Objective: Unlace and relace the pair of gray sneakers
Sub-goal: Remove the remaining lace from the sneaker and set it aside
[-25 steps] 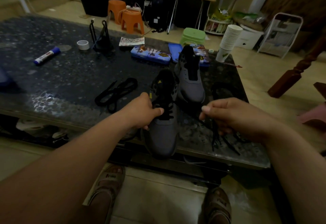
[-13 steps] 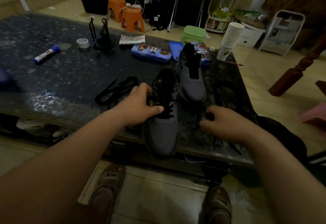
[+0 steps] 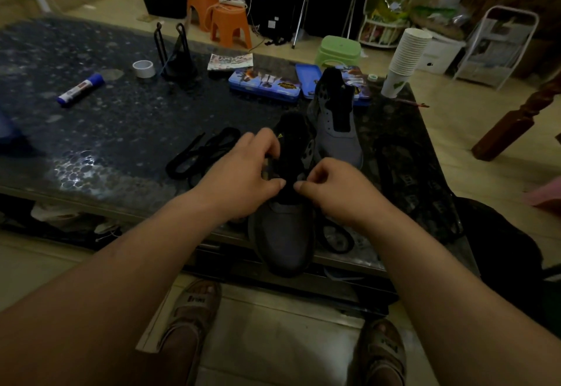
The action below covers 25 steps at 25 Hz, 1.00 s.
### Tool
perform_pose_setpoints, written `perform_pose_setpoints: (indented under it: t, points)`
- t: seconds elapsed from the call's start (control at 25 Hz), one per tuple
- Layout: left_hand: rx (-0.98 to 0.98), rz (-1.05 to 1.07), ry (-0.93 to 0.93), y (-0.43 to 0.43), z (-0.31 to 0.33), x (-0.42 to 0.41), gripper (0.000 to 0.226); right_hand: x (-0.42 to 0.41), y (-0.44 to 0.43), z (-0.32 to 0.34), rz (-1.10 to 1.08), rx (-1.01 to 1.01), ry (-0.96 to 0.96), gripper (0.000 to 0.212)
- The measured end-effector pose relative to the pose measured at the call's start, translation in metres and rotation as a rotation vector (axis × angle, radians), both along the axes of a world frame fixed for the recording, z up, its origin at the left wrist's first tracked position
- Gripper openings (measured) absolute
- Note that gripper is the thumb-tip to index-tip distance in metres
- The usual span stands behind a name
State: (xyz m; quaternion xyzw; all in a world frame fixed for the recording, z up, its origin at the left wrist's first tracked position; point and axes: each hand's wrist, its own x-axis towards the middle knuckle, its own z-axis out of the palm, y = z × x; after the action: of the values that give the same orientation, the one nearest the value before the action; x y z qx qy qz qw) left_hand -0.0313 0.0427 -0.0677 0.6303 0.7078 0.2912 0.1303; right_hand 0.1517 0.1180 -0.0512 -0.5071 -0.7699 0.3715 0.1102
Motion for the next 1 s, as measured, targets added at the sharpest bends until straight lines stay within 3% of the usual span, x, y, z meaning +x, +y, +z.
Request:
perform_pose_setpoints:
  t: [0.16, 0.28, 0.48, 0.64, 0.76, 0.84, 0.92, 1.0]
  points:
    - [-0.016, -0.014, 0.119, -0.001, -0.002, 0.0, 0.025, 0.003, -0.004, -0.009, 0.039, 0.126, -0.002, 0.025]
    - [0.011, -0.062, 0.15, -0.001, -0.007, 0.002, 0.021, 0.003, -0.005, -0.011, 0.19, 0.312, -0.026, 0.025]
    - [0.048, -0.123, 0.1, 0.004, -0.006, 0.003, 0.013, 0.003, -0.004, -0.015, 0.229, 0.45, -0.018, 0.018]
    - [0.056, -0.113, 0.1, 0.0, -0.005, 0.004, 0.013, -0.002, -0.005, -0.016, 0.227, 0.393, 0.032, 0.016]
    - [-0.01, 0.048, -0.112, -0.004, -0.007, 0.009, 0.013, -0.016, -0.008, -0.016, 0.22, 0.406, 0.022, 0.009]
    - [-0.185, 0.111, -0.224, -0.011, -0.01, 0.011, 0.021, -0.025, -0.008, -0.013, 0.202, 0.375, -0.002, 0.001]
    - [-0.314, 0.084, -0.208, -0.018, -0.016, 0.014, 0.027, -0.029, -0.005, -0.008, 0.216, 0.277, -0.014, 0.006]
    - [-0.305, 0.075, -0.19, -0.018, -0.021, 0.016, 0.029, -0.027, -0.003, -0.002, 0.221, 0.082, 0.071, 0.014]
